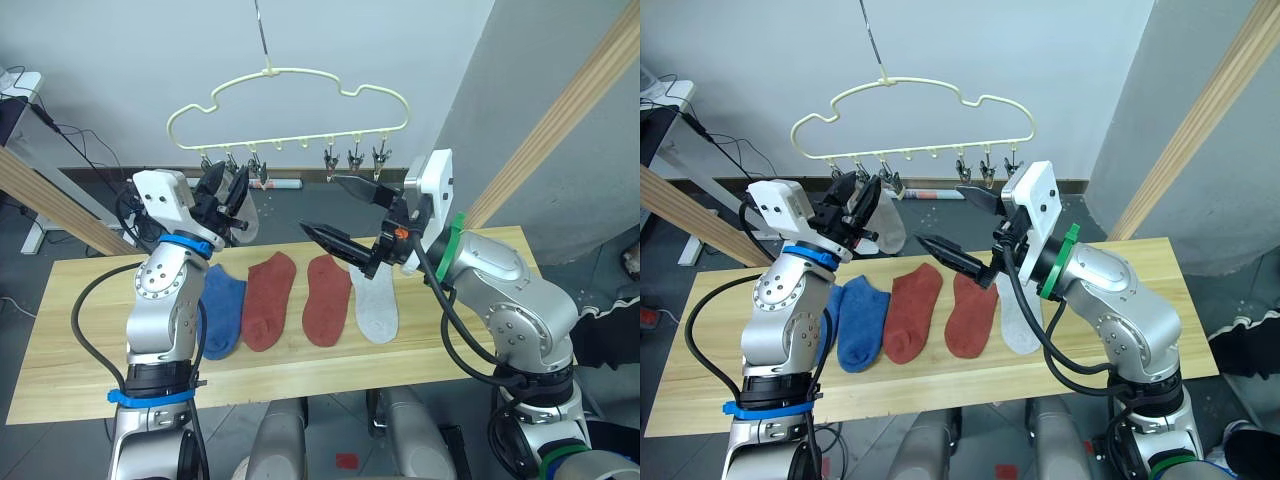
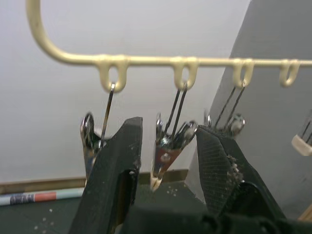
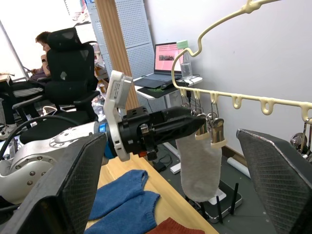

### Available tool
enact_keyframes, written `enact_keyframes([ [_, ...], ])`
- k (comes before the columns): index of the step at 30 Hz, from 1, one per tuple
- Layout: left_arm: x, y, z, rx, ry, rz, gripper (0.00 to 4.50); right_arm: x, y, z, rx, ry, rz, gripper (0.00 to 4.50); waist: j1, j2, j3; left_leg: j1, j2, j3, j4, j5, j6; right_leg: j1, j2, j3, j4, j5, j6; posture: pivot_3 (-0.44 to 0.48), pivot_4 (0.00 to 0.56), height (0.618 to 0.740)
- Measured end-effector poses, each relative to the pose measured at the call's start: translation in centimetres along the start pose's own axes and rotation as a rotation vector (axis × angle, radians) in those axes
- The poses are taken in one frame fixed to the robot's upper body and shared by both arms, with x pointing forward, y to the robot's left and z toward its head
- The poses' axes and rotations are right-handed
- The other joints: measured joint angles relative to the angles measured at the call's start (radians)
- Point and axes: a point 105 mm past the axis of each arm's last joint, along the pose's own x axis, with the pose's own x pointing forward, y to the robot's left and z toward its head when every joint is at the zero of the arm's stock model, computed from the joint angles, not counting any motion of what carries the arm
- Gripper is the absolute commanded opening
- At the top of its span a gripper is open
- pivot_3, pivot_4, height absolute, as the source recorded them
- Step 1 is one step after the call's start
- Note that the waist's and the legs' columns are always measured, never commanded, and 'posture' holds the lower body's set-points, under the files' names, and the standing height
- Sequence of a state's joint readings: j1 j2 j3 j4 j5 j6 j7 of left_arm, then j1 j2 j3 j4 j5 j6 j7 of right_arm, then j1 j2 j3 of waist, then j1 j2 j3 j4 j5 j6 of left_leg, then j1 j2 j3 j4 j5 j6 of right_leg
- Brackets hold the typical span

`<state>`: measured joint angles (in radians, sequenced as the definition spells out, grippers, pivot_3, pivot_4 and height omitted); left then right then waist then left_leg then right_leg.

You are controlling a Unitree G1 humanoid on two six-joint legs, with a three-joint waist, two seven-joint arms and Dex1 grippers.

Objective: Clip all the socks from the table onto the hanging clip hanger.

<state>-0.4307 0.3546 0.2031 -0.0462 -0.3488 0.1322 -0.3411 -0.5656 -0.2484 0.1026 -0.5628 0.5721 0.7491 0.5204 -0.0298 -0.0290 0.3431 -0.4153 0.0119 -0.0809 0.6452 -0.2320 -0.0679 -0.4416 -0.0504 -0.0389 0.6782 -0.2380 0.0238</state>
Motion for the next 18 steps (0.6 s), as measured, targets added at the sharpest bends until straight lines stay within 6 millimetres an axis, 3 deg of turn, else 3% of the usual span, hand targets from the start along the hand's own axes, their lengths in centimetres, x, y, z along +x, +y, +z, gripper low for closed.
enact_keyframes([
  [14, 0.31, -0.04, 0.39, 0.025, -0.022, -0.011, 1.90, 0.00, 0.08, -0.07, -0.004, 0.001, 0.003, 4.50, -0.001, 0.000, 0.000, 0.000, 0.000, 0.000, 0.000, 0.000, 0.000, 0.000, 0.000, 0.000, 0.000, 0.000, 0.000, -0.017, 0.317, 0.740],
  [18, 0.31, -0.12, 0.40, 0.025, -0.023, -0.018, 1.03, -0.02, 0.08, -0.12, -0.004, 0.002, 0.002, 4.50, -0.001, 0.000, 0.000, 0.000, 0.000, 0.000, 0.000, 0.000, 0.000, 0.000, 0.000, 0.000, 0.000, 0.000, 0.000, -0.015, 0.317, 0.740],
])
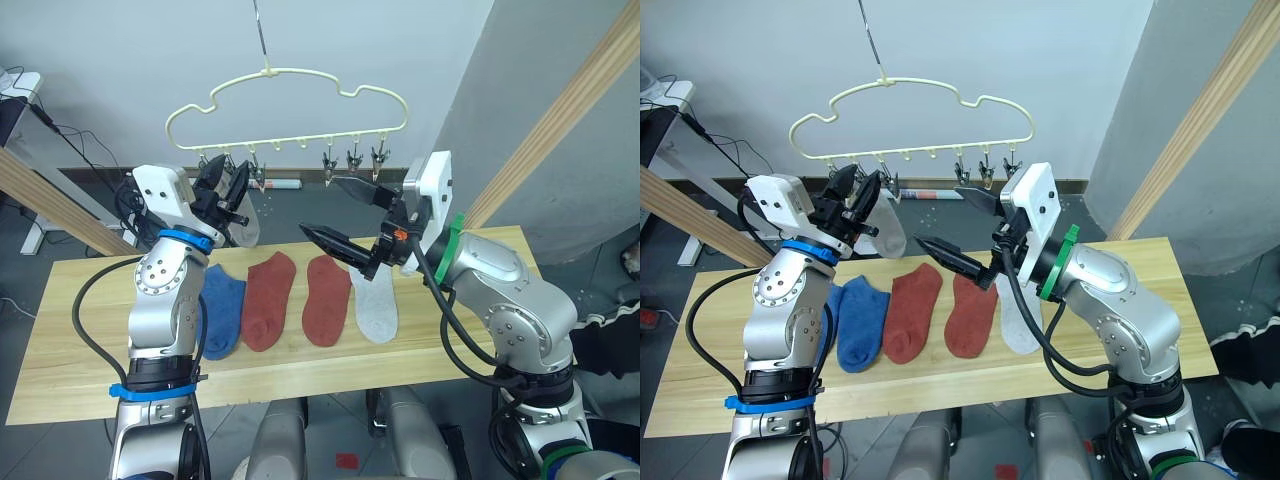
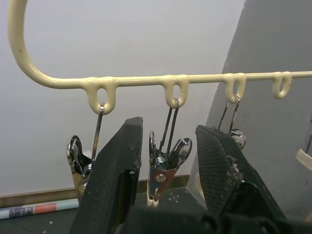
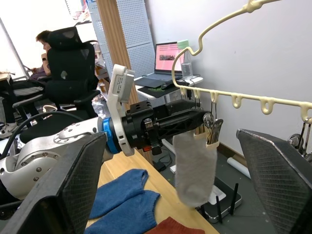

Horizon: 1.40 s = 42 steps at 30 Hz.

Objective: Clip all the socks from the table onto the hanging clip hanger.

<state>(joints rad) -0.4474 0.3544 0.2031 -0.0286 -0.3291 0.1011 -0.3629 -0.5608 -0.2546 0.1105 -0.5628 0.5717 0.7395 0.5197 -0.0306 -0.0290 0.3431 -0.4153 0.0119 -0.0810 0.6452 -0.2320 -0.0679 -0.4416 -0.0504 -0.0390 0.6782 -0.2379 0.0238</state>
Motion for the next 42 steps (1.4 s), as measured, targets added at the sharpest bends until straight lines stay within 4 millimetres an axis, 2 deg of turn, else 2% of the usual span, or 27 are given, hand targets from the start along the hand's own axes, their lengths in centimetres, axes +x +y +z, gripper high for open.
enact_keyframes([
  [4, 0.0, 0.0, 0.0, -0.001, 0.000, -0.003, 0.16, -0.3, -0.1, -0.3, 0.001, 0.009, -0.008, 4.50, 0.000, 0.000, 0.000, 0.000, 0.000, 0.000, 0.000, 0.000, 0.000, 0.000, 0.000, 0.000, 0.000, 0.000, 0.000, -0.008, 0.322, 0.740],
  [8, 0.0, 0.0, 0.1, 0.006, 0.008, -0.014, 0.02, -0.8, -0.7, -1.9, -0.004, 0.078, -0.038, 4.50, 0.000, 0.000, 0.000, 0.000, 0.000, 0.000, 0.000, 0.000, 0.000, 0.000, 0.000, 0.000, 0.000, 0.000, 0.000, -0.005, 0.325, 0.740],
  [12, -0.1, -0.1, 0.2, -0.002, 0.039, -0.033, 0.02, -2.3, -2.8, -5.9, 0.004, 0.250, -0.128, 4.50, 0.000, 0.000, 0.000, 0.000, 0.000, 0.000, 0.000, 0.000, 0.000, 0.000, 0.000, 0.000, 0.000, -0.001, 0.001, -0.006, 0.331, 0.740],
  [18, -0.7, 0.2, 1.0, -0.116, 0.156, -0.094, 0.02, -5.8, -6.2, -14.2, -0.013, 0.620, -0.232, 4.50, -0.004, 0.000, 0.000, 0.001, 0.000, 0.001, 0.000, 0.000, 0.000, 0.000, 0.001, 0.001, 0.000, -0.001, 0.002, 0.003, 0.335, 0.740],
  [26, -1.0, 0.0, 2.1, -0.250, 0.286, -0.183, 0.02, -6.2, -6.6, -19.8, -0.071, 0.785, -0.170, 4.50, -0.003, 0.000, 0.000, 0.001, 0.001, 0.001, 0.000, 0.000, 0.000, 0.000, 0.002, 0.001, 0.000, -0.001, 0.002, 0.009, 0.339, 0.740],
  [30, -1.5, -0.7, 2.0, -0.344, 0.330, -0.221, 0.02, -6.2, -6.8, -21.3, -0.133, 0.840, -0.151, 4.50, -0.003, 0.000, 0.000, 0.001, 0.001, 0.001, 0.000, 0.000, 0.000, 0.000, 0.001, 0.002, 0.000, -0.001, 0.002, 0.019, 0.343, 0.740],
  [34, -2.4, -1.3, 2.2, -0.482, 0.425, -0.281, 0.00, -5.8, -6.9, -21.6, -0.176, 0.828, -0.130, 3.58, -0.003, 0.000, 0.000, 0.004, 0.001, 0.001, 0.000, 0.000, 0.000, 0.003, 0.001, 0.002, 0.001, -0.001, 0.002, 0.024, 0.346, 0.740],
  [42, -2.4, -0.4, 2.7, -0.637, 0.507, -0.273, 0.00, -6.7, -6.2, -21.7, -0.180, 0.809, -0.098, 0.81, -0.001, 0.000, 0.000, 0.007, 0.000, 0.002, 0.000, 0.000, 0.000, 0.005, 0.001, 0.003, 0.001, -0.001, 0.003, 0.027, 0.347, 0.740],
])
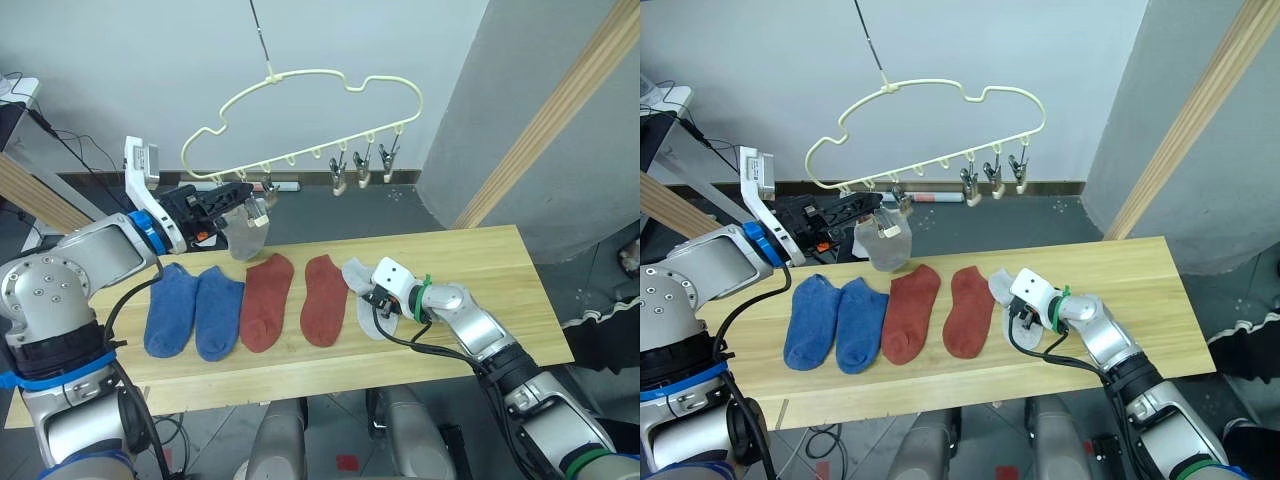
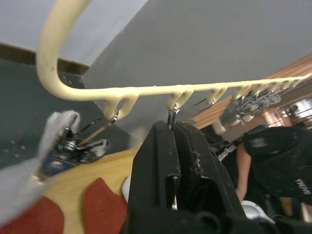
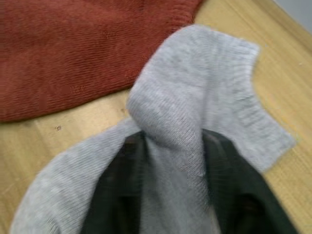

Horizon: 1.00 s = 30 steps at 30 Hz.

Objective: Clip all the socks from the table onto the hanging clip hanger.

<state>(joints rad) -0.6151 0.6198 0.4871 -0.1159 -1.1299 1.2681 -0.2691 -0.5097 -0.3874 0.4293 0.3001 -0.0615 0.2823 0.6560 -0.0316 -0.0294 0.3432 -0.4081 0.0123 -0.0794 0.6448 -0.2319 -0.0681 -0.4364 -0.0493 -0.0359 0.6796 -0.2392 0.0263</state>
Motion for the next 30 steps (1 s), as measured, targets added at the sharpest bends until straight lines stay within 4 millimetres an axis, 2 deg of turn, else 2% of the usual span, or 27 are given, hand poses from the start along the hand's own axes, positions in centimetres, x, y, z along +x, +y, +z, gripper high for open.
enact_keyframes([
  [2, 0.0, 0.3, 0.2, -0.067, 0.002, -0.003, 0.00, -0.8, 0.2, 0.0, -0.025, -0.021, -0.002, 0.09, 0.001, 0.000, 0.000, 0.000, 0.000, 0.000, 0.000, 0.000, 0.000, 0.000, 0.000, 0.000, 0.000, 0.000, 0.000, 0.027, 0.348, 0.740],
  [5, -0.3, 0.3, 0.1, -0.128, 0.028, -0.016, 0.00, -2.2, 0.4, 2.1, -0.061, -0.132, -0.009, 0.04, -0.005, 0.000, 0.000, 0.000, 0.001, 0.001, 0.000, 0.000, 0.000, -0.001, 0.000, 0.001, 0.000, 0.000, 0.000, 0.025, 0.348, 0.740],
  [9, 0.0, 0.7, 0.6, -0.222, 0.017, -0.014, 0.00, -4.7, 1.0, 7.2, -0.218, -0.313, -0.021, 0.04, -0.004, 0.000, 0.000, 0.001, 0.001, 0.001, -0.001, 0.000, -0.001, -0.001, 0.001, 0.001, 0.001, 0.000, 0.000, 0.018, 0.344, 0.740],
  [11, 0.0, 0.9, 0.7, -0.249, 0.008, -0.007, 0.00, -5.6, 1.6, 8.4, -0.273, -0.350, -0.032, 0.04, -0.001, 0.000, 0.000, 0.001, 0.001, 0.001, -0.001, 0.000, -0.001, -0.001, 0.001, 0.001, 0.000, 0.000, 0.000, 0.013, 0.342, 0.740],
  [12, 0.1, 0.9, 0.8, -0.251, 0.008, -0.007, 0.00, -5.9, 1.8, 8.4, -0.288, -0.344, -0.035, 0.04, 0.001, 0.000, 0.000, 0.001, 0.001, 0.001, -0.001, 0.000, -0.001, -0.001, 0.000, 0.001, 0.000, 0.000, 0.000, 0.010, 0.343, 0.740],
  [15, 0.1, 0.8, 0.8, -0.264, 0.002, -0.009, 0.00, -6.2, 1.9, 6.9, -0.254, -0.291, -0.034, 0.04, 0.003, 0.000, 0.000, 0.001, -0.001, 0.001, -0.001, 0.002, -0.004, 0.000, -0.002, 0.001, 0.000, 0.000, 0.000, 0.002, 0.341, 0.740],
  [17, 0.4, 0.7, 0.6, -0.293, -0.003, -0.019, 0.00, -6.3, 1.9, 7.3, -0.236, -0.303, -0.040, 0.04, 0.001, 0.000, 0.000, 0.001, 0.000, 0.002, -0.001, 0.002, -0.005, -0.001, -0.002, 0.002, 0.000, 0.000, 0.001, -0.001, 0.340, 0.740],
  [22, 0.6, 0.6, 0.4, -0.340, -0.005, -0.024, 0.00, -6.7, 2.1, 11.9, -0.249, -0.451, -0.057, 0.04, 0.000, 0.000, 0.000, 0.002, 0.002, 0.001, -0.003, 0.002, -0.005, -0.001, -0.001, 0.001, 0.001, 0.000, 0.001, -0.001, 0.336, 0.740],
  [27, 0.6, 0.5, 0.2, -0.389, -0.017, -0.022, 0.00, -5.9, 2.5, 15.7, -0.266, -0.561, -0.068, 0.04, 0.001, 0.000, 0.000, 0.002, 0.001, 0.001, -0.002, 0.004, -0.009, -0.001, -0.002, 0.002, 0.000, 0.000, 0.001, 0.000, 0.335, 0.740],
  [30, 0.5, 0.6, 0.3, -0.429, -0.040, -0.024, 0.00, -5.7, 2.8, 16.1, -0.275, -0.567, -0.063, 0.04, 0.004, 0.000, 0.000, 0.001, 0.000, 0.001, -0.002, 0.004, -0.009, -0.001, -0.003, 0.001, 0.000, 0.000, 0.001, -0.002, 0.335, 0.740],
])
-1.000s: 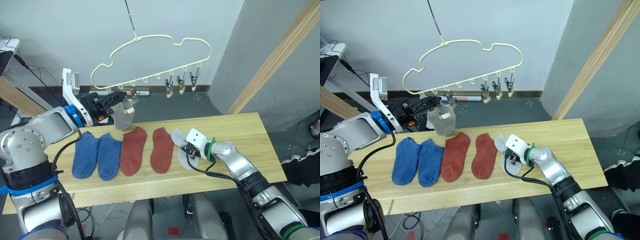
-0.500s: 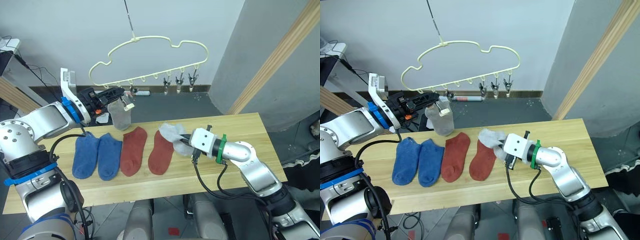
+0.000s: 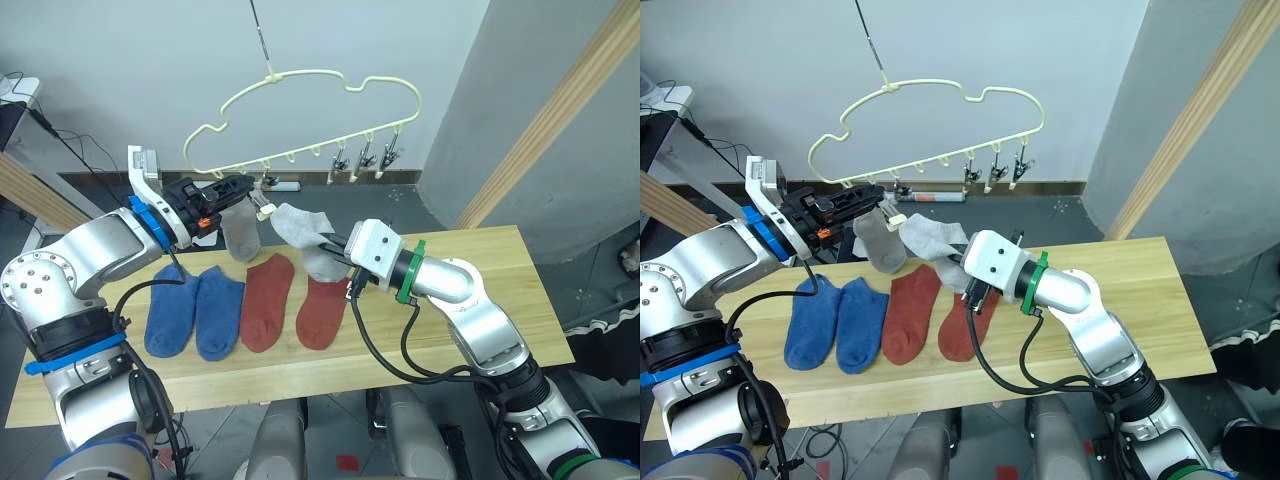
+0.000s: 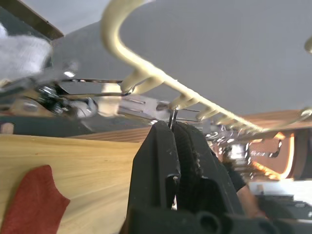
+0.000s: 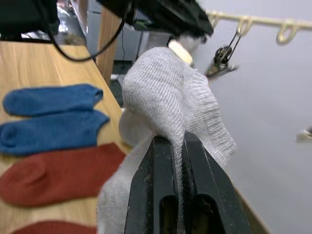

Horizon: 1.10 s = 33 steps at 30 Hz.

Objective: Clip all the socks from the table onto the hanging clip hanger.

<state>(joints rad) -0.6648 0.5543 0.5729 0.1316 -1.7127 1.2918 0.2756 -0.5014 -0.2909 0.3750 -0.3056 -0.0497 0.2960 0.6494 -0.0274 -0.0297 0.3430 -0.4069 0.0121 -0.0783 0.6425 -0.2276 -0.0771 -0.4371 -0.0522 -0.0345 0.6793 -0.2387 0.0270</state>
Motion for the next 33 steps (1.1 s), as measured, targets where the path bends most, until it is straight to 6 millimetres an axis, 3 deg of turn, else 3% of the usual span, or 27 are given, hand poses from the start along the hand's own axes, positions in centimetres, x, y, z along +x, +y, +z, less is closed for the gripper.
enact_keyframes([
  [10, 0.0, -0.2, -0.5, -0.051, 0.001, 0.006, 0.00, 1.1, 0.6, 0.3, 0.023, -0.021, 0.018, 0.04, -0.003, 0.000, 0.000, 0.000, 0.001, 0.000, 0.000, -0.002, 0.003, 0.000, 0.000, 0.000, 0.000, 0.000, 0.000, -0.001, 0.340, 0.740],
  [22, 0.0, -0.5, -0.4, 0.003, 0.003, 0.009, 0.00, 2.1, 0.3, 1.6, 0.027, -0.067, -0.001, 0.04, -0.003, 0.000, 0.000, 0.000, 0.000, 0.000, -0.001, -0.002, 0.003, 0.000, 0.001, 0.000, -0.001, 0.000, 0.000, -0.002, 0.343, 0.740],
  [25, -0.1, -0.5, -0.5, 0.050, 0.005, 0.016, 0.75, 2.2, 0.3, 1.5, 0.030, -0.063, 0.001, 0.00, -0.003, 0.000, 0.000, 0.000, 0.000, 0.000, -0.002, -0.002, 0.003, -0.001, 0.001, 0.000, -0.001, 0.000, 0.000, 0.003, 0.343, 0.740],
  [33, -0.1, 0.3, -1.2, 0.049, 0.035, 0.043, 3.39, 2.4, 0.5, 1.1, 0.041, -0.049, 0.012, 0.00, 0.000, 0.000, 0.000, -0.005, 0.000, -0.001, -0.003, -0.002, 0.003, -0.005, 0.001, -0.002, -0.003, 0.000, 0.000, 0.009, 0.340, 0.740],
])
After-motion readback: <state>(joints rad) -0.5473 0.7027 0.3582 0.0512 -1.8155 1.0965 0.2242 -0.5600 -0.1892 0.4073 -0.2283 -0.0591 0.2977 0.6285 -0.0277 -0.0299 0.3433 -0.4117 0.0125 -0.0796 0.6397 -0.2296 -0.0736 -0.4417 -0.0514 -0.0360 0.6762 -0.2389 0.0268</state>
